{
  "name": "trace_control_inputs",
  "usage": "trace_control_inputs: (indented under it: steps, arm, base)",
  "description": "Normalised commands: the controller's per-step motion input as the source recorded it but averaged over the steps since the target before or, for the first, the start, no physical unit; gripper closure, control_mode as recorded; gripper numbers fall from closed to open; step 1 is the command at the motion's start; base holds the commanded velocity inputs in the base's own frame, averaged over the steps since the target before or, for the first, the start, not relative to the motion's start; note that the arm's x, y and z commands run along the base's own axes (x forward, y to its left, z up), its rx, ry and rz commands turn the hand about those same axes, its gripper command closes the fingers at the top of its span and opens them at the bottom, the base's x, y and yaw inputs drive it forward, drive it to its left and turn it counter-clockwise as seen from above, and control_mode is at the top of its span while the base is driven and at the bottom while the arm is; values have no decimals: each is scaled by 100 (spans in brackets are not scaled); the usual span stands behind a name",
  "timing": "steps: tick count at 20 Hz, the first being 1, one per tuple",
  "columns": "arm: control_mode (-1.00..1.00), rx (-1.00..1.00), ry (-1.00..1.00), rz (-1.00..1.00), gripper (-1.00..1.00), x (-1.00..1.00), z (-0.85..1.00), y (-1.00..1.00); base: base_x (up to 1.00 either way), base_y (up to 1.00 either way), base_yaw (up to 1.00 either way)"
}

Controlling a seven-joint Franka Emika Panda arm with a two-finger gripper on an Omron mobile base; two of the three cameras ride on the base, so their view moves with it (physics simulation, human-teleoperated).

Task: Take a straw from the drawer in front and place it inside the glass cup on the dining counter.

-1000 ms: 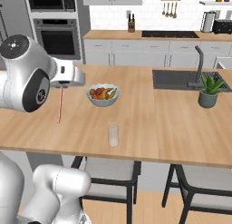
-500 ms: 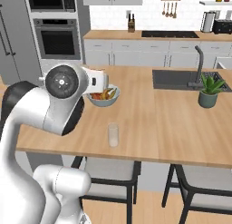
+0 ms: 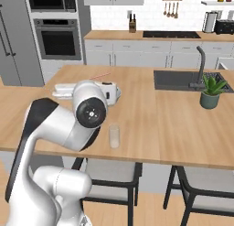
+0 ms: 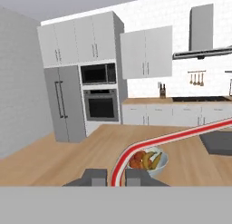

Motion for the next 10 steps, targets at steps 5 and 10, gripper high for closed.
trace_control_inputs:
  steps: [5,10]
  arm:
    - [-100,-1,0,0,100,0,-40,1]
    - [-100,0,0,0,100,26,-42,5]
  base:
    - [0,0,0]
    - [0,0,0]
